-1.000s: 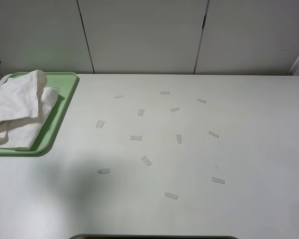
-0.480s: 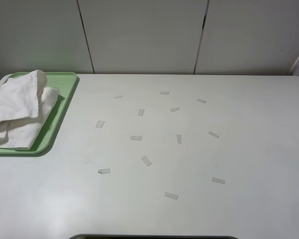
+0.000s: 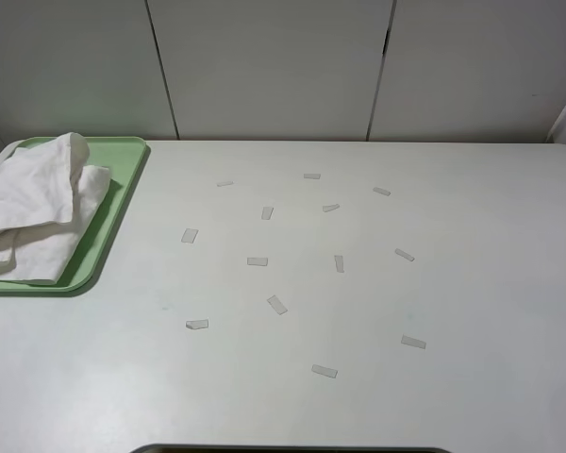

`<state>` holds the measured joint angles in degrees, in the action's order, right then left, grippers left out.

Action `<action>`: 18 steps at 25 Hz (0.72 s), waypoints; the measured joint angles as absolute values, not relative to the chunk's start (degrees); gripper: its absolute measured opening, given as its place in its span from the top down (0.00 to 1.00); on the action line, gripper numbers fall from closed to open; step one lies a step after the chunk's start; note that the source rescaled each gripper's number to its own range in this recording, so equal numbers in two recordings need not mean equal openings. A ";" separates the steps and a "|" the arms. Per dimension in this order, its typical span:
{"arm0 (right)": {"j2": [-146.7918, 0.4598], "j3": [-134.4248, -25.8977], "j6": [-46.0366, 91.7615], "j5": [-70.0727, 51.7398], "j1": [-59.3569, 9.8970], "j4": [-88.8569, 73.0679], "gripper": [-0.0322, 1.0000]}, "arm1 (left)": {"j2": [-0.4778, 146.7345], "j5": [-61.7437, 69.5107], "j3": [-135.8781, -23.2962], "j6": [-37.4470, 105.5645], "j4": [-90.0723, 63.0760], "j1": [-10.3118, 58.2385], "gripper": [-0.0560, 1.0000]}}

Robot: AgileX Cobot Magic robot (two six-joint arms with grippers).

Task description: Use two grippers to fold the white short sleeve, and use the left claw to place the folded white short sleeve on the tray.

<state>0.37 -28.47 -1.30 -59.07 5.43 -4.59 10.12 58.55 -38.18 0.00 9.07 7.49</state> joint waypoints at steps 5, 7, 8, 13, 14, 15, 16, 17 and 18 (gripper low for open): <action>0.37 -28.47 -1.30 -59.07 5.43 -4.59 0.00 | 5.48 59.10 -33.99 0.00 5.93 7.49 0.00; 0.37 -28.47 -1.30 -59.07 5.43 -4.59 0.00 | 3.87 59.30 -31.56 0.00 5.46 7.49 0.00; 0.37 -28.47 -1.30 -59.07 5.43 -4.59 0.00 | 3.00 59.24 -30.53 0.00 5.46 7.49 0.00; 0.37 -28.47 -1.30 -59.07 5.43 -4.59 0.00 | -0.08 59.96 -27.97 1.56 5.38 7.49 0.00; 0.37 -28.47 -1.30 -59.07 5.43 -4.59 0.00 | -0.12 59.96 -27.75 1.73 5.38 7.49 0.00; 0.37 -28.47 -1.30 -59.07 5.43 -4.59 0.00 | -0.12 59.96 -27.68 1.99 5.32 7.49 0.00; 0.37 -28.47 -1.30 -59.07 5.43 -4.59 0.00 | -0.12 59.96 -27.68 1.99 5.32 7.49 0.00; 0.37 -28.47 -1.30 -59.07 5.43 -4.59 0.00 | -0.12 59.96 -27.68 2.05 5.32 7.49 0.00; 0.37 -28.47 -1.30 -59.07 5.43 -4.59 0.00 | -0.12 59.96 -27.68 2.11 5.32 7.49 0.00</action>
<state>0.37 -28.47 -1.30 -59.07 5.43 -4.59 -0.12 59.96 -27.68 2.11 5.32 7.49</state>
